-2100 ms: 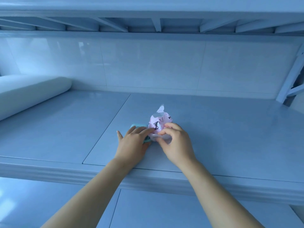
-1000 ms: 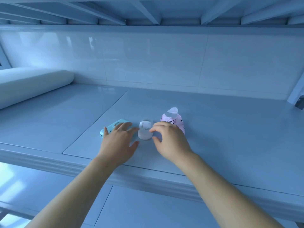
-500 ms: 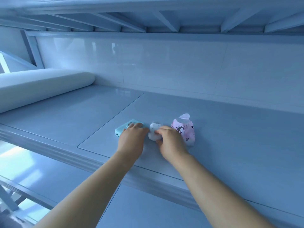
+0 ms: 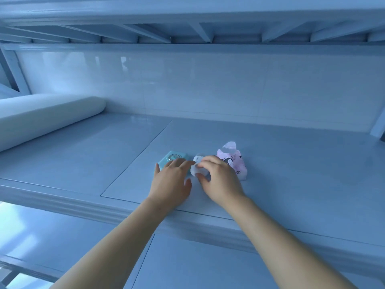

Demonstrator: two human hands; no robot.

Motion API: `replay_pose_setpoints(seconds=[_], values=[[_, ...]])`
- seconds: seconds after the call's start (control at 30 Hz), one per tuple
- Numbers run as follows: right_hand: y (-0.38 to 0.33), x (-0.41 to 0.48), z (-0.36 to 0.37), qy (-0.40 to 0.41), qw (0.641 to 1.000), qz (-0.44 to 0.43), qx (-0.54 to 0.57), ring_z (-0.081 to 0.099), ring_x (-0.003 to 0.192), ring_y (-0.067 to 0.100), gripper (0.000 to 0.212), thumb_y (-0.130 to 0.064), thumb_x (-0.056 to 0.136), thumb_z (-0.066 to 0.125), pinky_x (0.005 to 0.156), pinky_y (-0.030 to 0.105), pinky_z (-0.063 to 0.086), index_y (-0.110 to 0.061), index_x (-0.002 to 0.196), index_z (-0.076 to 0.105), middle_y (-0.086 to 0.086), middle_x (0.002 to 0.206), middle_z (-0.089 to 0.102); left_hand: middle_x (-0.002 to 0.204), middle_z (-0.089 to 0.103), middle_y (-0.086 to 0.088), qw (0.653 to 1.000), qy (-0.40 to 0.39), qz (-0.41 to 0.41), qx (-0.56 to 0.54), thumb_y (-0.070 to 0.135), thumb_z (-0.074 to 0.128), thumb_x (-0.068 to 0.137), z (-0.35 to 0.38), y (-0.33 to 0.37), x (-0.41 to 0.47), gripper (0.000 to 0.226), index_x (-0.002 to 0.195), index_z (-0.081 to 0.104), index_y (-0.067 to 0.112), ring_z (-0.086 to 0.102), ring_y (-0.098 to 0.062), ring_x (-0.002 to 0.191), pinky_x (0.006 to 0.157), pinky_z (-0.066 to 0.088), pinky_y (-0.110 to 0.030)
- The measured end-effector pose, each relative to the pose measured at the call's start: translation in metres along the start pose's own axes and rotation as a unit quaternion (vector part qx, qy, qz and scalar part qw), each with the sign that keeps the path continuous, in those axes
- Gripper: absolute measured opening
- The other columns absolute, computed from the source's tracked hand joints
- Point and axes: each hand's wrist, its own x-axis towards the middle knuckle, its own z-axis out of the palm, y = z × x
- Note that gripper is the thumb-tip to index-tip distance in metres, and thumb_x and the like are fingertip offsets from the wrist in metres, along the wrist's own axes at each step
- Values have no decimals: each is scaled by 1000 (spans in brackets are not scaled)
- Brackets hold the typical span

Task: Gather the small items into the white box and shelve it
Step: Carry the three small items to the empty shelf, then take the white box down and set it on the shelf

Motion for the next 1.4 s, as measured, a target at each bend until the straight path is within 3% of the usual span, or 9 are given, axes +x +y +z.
replay_pose_setpoints(seconds=[0.1, 0.23, 0.33, 0.4, 0.7, 0.83, 1.0, 1.2, 1.4], values=[[-1, -5, -3, 6, 1000, 14, -6, 56, 105, 20, 20, -18, 83, 66, 79, 21, 37, -12, 101, 67, 0, 114, 63, 130, 51, 8, 1000, 8, 18, -18, 24, 53, 85, -12, -9, -5, 41, 125, 49, 30, 48, -19, 116, 100, 36, -43], [-14, -17, -8, 49, 998, 46, -9, 59, 101, 20, 14, -18, 84, 65, 81, 8, 29, -10, 95, 69, 2, 105, 65, 119, 57, 9, 998, 14, 10, -61, 23, 56, 82, -28, -19, -8, 32, 113, 60, 31, 56, -20, 100, 68, 40, -26], [-34, -29, -12, 60, 995, 76, -16, 57, 104, 17, 18, -25, 90, 55, 77, 31, 47, -14, 96, 67, -3, 104, 65, 119, 59, 9, 995, 19, 33, -89, 27, 57, 83, -35, -19, -14, 30, 113, 60, 30, 57, -20, 98, 66, 41, -26], [-46, -39, -17, 77, 991, 100, -32, 54, 109, 15, 19, -28, 91, 52, 74, 36, 50, -17, 97, 66, -6, 107, 64, 117, 60, 8, 993, 19, 58, -104, 31, 57, 84, -41, -17, -21, 29, 113, 59, 30, 57, -19, 95, 63, 39, -26], [-83, -114, -43, 163, 961, 199, -98, 59, 97, 17, 16, -26, 89, 56, 77, 33, 49, -16, 95, 66, -4, 101, 64, 122, 59, 4, 965, -7, 197, -174, 36, 60, 84, -39, 8, -59, 37, 120, 56, 26, 58, -22, 99, 67, 41, -29], [-93, -154, -59, 179, 942, 250, -135, 59, 96, 16, 15, -27, 89, 57, 78, 33, 49, -15, 93, 66, -3, 100, 63, 126, 56, 1, 946, -48, 241, -210, 34, 59, 84, -29, 36, -78, 40, 123, 54, 24, 55, -25, 108, 81, 48, -38], [-107, -192, -89, 208, 917, 291, -176, 59, 96, 16, 16, -24, 88, 59, 81, 28, 47, -12, 95, 67, 0, 100, 64, 128, 54, 2, 921, -77, 301, -234, 37, 58, 84, -30, 74, -97, 40, 122, 53, 26, 50, -24, 114, 84, 47, -40], [-131, -257, -135, 266, 868, 356, -224, 60, 100, 21, 20, -21, 89, 58, 88, 33, 47, -8, 101, 68, 6, 103, 65, 121, 59, -1, 893, -110, 353, -257, 48, 53, 84, -37, 134, -137, 42, 116, 59, 22, 54, -28, 109, 85, 47, -42], [-186, -357, -197, 303, 807, 421, -282, 58, 102, 22, 23, -24, 91, 56, 89, 35, 46, -9, 105, 66, 5, 109, 64, 128, 55, 0, 828, -158, 459, -281, 53, 44, 86, -68, 221, -224, 47, 123, 54, 25, 49, -27, 116, 90, 46, -44]])
